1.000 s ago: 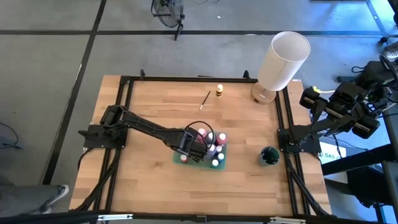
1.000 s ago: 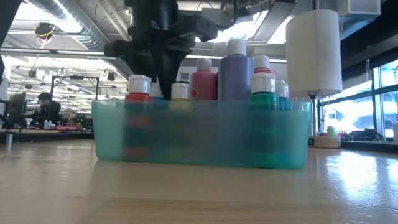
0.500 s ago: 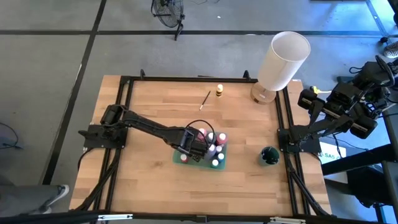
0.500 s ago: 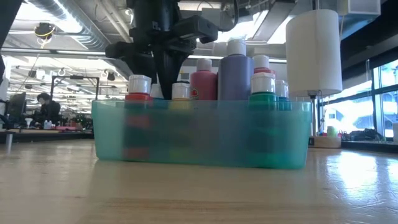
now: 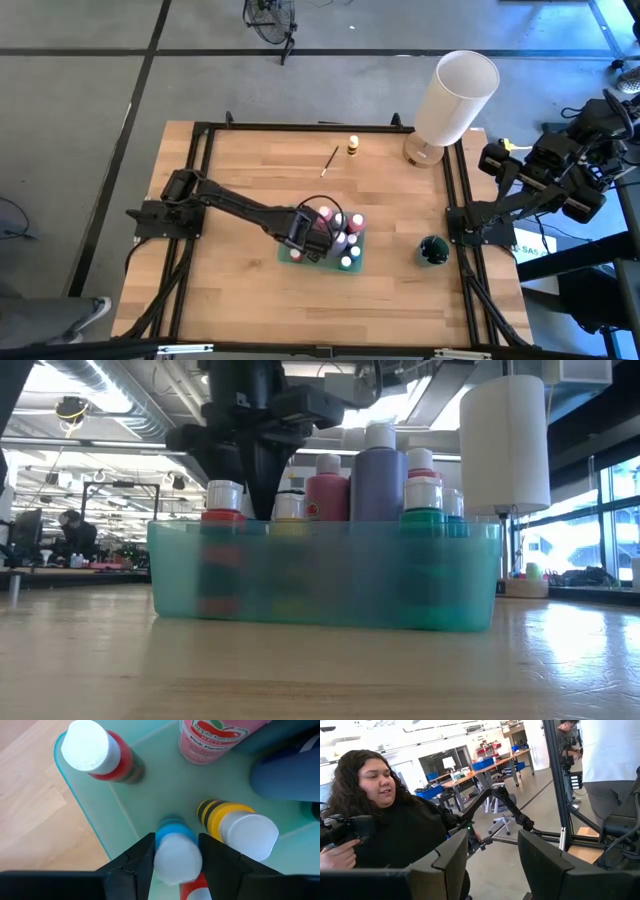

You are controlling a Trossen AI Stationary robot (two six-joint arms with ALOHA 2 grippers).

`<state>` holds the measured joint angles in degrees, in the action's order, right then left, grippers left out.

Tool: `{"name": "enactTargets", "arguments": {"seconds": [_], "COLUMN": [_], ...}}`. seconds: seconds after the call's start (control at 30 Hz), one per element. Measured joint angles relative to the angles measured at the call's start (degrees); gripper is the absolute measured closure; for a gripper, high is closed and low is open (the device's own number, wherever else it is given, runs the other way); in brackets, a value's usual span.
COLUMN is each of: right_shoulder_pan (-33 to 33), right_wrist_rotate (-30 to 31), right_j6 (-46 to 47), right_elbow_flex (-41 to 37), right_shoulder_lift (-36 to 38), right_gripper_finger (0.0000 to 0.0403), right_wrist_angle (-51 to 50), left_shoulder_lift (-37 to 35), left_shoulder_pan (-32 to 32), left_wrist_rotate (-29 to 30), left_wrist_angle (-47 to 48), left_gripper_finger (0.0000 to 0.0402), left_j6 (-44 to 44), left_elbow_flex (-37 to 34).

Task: Pick & Place Paint Supplies
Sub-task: Put the small blue paint bottle into the light green bin, then put the black eyeshadow brush into the green cup

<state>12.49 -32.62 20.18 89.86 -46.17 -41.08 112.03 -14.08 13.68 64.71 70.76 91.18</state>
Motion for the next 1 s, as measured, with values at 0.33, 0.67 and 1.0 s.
{"name": "enactTargets", "arguments": {"seconds": [0.33, 0.67, 1.0], "right_shoulder_pan": [0.0, 0.0, 0.0], "right_wrist_rotate": [0.0, 0.0, 0.0], "right_j6": [0.0, 0.0, -1.5], "right_elbow_flex": [0.0, 0.0, 0.0], "right_shoulder_lift": [-0.8, -1.4, -1.4], "right_gripper_finger": [0.0225, 0.0225, 0.0225], "right_wrist_angle": [0.0, 0.2, 0.2], "left_shoulder_lift": [0.0, 0.0, 0.1], "left_shoulder_pan": [-0.1, -0.1, 2.2], "left_wrist_rotate": [0.5, 3.3, 5.5], "left_wrist_angle": [3.2, 10.3, 16.0], "left_gripper_finger": [0.0221, 0.0212, 0.021], "left_j6": [0.0, -1.6, -9.3], "left_elbow_flex": [0.4, 6.2, 19.7]}}
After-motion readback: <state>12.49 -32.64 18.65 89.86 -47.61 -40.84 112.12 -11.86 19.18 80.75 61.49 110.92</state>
